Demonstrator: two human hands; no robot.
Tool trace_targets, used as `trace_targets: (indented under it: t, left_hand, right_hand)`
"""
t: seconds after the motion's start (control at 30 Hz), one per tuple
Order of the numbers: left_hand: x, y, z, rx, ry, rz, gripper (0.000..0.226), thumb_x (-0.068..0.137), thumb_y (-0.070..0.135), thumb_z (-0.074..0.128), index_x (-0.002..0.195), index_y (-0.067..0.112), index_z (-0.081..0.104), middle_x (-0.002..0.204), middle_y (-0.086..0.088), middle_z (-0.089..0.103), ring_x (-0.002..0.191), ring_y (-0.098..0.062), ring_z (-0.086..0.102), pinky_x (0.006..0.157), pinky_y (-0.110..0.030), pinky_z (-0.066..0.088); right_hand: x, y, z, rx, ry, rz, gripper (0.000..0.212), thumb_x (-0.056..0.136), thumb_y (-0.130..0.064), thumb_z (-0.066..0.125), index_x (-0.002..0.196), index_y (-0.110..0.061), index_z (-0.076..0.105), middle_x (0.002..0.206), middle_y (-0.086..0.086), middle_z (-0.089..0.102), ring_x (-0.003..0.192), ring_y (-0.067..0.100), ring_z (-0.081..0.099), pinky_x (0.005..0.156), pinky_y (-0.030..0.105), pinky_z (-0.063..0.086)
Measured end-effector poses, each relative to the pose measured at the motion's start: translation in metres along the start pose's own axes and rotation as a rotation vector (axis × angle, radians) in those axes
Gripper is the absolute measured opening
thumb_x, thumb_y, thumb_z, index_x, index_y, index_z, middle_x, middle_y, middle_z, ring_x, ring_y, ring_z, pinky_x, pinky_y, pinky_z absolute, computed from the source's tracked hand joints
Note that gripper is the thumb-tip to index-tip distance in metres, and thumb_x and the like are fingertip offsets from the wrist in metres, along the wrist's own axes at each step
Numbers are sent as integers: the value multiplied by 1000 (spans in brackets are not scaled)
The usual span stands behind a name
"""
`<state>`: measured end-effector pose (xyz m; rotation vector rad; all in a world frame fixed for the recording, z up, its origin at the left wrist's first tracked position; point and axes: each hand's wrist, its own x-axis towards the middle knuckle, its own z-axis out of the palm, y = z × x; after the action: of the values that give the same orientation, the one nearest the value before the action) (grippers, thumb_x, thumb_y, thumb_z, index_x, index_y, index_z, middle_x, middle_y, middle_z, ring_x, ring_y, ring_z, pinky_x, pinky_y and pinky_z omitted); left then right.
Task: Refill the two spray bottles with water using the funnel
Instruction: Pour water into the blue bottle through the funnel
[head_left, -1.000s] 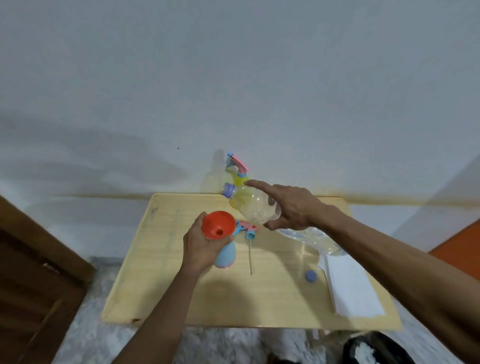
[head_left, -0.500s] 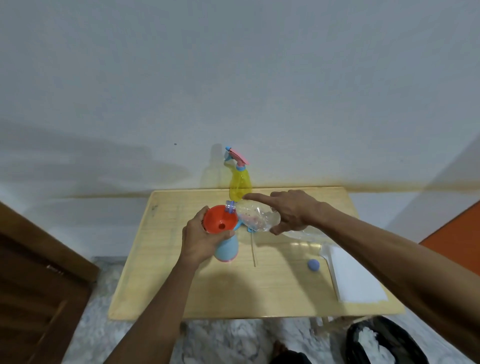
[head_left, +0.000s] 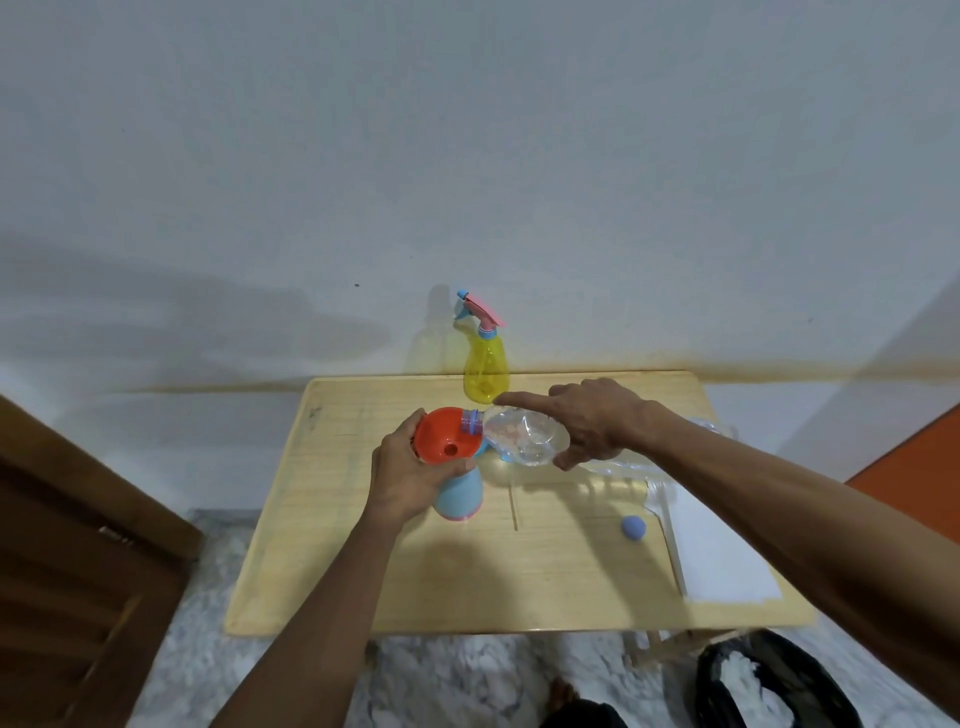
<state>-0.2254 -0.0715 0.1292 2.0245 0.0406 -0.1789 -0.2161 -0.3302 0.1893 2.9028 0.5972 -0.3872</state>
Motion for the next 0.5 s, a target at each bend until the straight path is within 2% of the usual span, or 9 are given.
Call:
trace_targets:
  t: [0.13,0.3,0.5]
  left_hand:
    - [1,-3,-1,18,0,0,102,55,38,96,144,19,48,128,1,63,112,-21,61,82,-27,48]
    - [1,-3,-1,31,0,10,98,54,42,95,139,22,52,122,3,65,108,-21,63,78,-25,47]
    - [1,-2,-1,37,1,21,93,56,39,95,138,22,53,120,4,65,108,-20,62,77,-25,48]
  right_hand:
    - [0,0,-1,-15,-4,-1,110,81,-54,75,148,-59,-11,109,3,60,80,27,60,62,33,43]
    - [1,-1,-3,-56,-10,-5,109,81,-53,74,149,-58,-10,109,4,60,83,29,63,63,33,43]
    - [2,-2,-5,-69,-8,-3,109,80,-53,74,148,-58,-10,109,3,61,81,29,64,61,33,42]
